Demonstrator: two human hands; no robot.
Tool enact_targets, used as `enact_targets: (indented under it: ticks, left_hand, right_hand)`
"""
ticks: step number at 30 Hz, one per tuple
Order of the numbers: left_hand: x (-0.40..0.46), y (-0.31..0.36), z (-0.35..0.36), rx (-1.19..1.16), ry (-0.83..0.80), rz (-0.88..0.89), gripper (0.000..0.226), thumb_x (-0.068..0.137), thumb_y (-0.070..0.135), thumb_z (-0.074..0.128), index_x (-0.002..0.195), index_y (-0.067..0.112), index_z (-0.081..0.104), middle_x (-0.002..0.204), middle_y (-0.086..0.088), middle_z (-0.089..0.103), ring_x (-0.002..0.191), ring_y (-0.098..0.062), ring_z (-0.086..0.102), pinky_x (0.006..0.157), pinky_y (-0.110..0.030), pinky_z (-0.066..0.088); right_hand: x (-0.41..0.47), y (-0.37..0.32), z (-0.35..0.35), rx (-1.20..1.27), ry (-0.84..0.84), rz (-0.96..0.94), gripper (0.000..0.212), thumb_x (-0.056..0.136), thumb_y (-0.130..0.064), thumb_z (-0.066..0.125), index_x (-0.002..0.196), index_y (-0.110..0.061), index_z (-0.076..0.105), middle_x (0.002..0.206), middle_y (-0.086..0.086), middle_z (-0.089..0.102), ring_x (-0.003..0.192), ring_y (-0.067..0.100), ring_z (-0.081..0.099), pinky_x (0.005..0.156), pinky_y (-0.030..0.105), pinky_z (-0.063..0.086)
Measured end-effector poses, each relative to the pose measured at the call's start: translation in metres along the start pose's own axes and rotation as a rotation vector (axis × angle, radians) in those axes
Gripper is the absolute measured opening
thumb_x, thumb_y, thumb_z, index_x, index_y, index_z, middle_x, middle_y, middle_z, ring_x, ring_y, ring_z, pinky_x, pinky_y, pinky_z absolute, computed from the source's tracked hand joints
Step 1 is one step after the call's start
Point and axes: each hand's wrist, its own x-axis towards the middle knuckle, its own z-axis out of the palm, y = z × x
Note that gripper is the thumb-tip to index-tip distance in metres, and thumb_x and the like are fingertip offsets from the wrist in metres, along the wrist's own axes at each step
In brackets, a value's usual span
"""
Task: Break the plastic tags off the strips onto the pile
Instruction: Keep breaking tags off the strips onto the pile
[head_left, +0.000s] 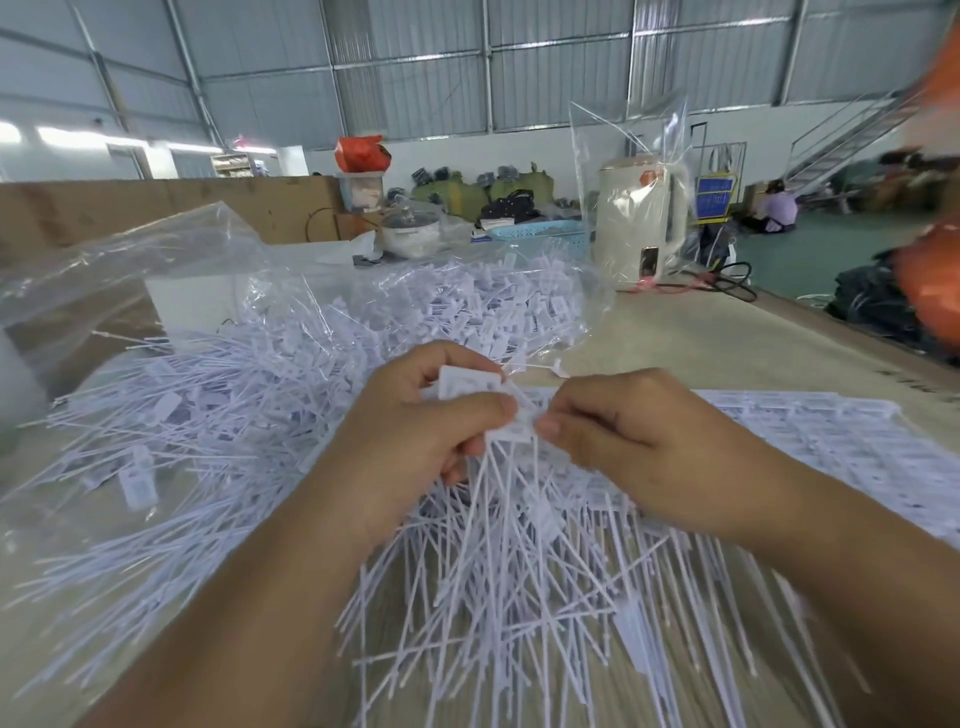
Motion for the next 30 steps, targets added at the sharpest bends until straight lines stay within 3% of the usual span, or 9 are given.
enact_targets:
  ticks: [4,7,13,17,20,24,27,30]
  left_hand:
    - [-0.005,0.001,0.005,0.103,-0.027,0.011,0.031,0.056,0.033,0.092,0.078,0.028,0.07,0.056,0.009,0.059,0.043,-0.006,0.051,0.04,-0.021,0.04]
    - [-0.005,0.002,0.007,0.104,0.006,0.017,0.031,0.053,0.039,0.083,0.077,0.026,0.069,0.057,0.006,0.059,0.042,-0.01,0.049,0.04,-0.022,0.04]
    - [-0.007,0.001,0.022,-0.179,0.179,0.075,0.015,0.067,0.03,0.081,0.074,0.027,0.068,0.052,0.004,0.054,0.041,-0.007,0.044,0.04,-0.022,0.041]
    - [-0.008,0.0,0.025,-0.329,0.224,0.011,0.014,0.063,0.03,0.077,0.073,0.023,0.069,0.048,0.002,0.05,0.037,-0.007,0.041,0.04,-0.02,0.04]
    - [-0.008,0.0,0.025,-0.297,0.214,0.01,0.013,0.064,0.03,0.077,0.073,0.024,0.07,0.049,0.002,0.05,0.038,-0.008,0.041,0.041,-0.021,0.041]
    - [-0.008,-0.003,0.027,-0.157,0.169,0.029,0.012,0.074,0.022,0.079,0.072,0.026,0.068,0.049,0.003,0.052,0.04,-0.009,0.043,0.041,-0.022,0.042]
    - [-0.009,-0.004,0.026,-0.061,0.158,0.065,0.015,0.076,0.027,0.081,0.074,0.028,0.067,0.051,0.005,0.054,0.041,-0.008,0.045,0.043,-0.024,0.042]
    - [-0.008,-0.004,0.025,-0.075,0.145,0.04,0.016,0.069,0.035,0.08,0.075,0.028,0.067,0.051,0.004,0.053,0.04,-0.009,0.044,0.043,-0.024,0.041]
  right_hand:
    - [0.0,0.001,0.003,-0.05,-0.027,0.017,0.036,0.096,-0.035,0.053,0.065,-0.016,0.052,0.052,-0.008,0.042,0.05,0.011,0.042,0.049,0.023,0.031]
    - [0.001,0.001,0.005,0.031,0.011,0.061,0.033,0.095,-0.032,0.055,0.066,-0.018,0.053,0.051,-0.011,0.045,0.049,0.009,0.042,0.048,0.02,0.032]
    - [0.003,-0.013,0.013,0.234,0.372,0.072,0.036,0.095,-0.023,0.058,0.063,-0.007,0.052,0.048,-0.011,0.041,0.044,0.005,0.038,0.043,0.012,0.028]
    - [0.006,-0.006,-0.004,0.312,0.643,0.133,0.034,0.098,-0.03,0.052,0.069,-0.014,0.056,0.056,-0.003,0.044,0.051,0.007,0.04,0.05,0.028,0.038]
    - [0.005,-0.001,-0.012,0.254,0.559,0.107,0.037,0.096,-0.035,0.051,0.068,-0.011,0.055,0.057,0.007,0.044,0.053,0.01,0.04,0.054,0.031,0.039]
    - [0.001,-0.007,0.002,0.228,0.303,0.011,0.039,0.094,-0.041,0.052,0.068,-0.013,0.053,0.058,0.005,0.048,0.05,0.005,0.039,0.047,0.017,0.034]
    - [0.001,-0.008,0.008,0.237,0.22,0.002,0.019,0.095,-0.047,0.048,0.094,-0.029,0.053,0.063,0.006,0.054,0.049,0.011,0.043,0.047,0.023,0.035]
    - [0.001,-0.006,0.01,0.276,0.186,0.011,0.037,0.087,-0.054,0.042,0.117,-0.033,0.041,0.069,-0.005,0.055,0.053,0.005,0.047,0.05,0.019,0.037]
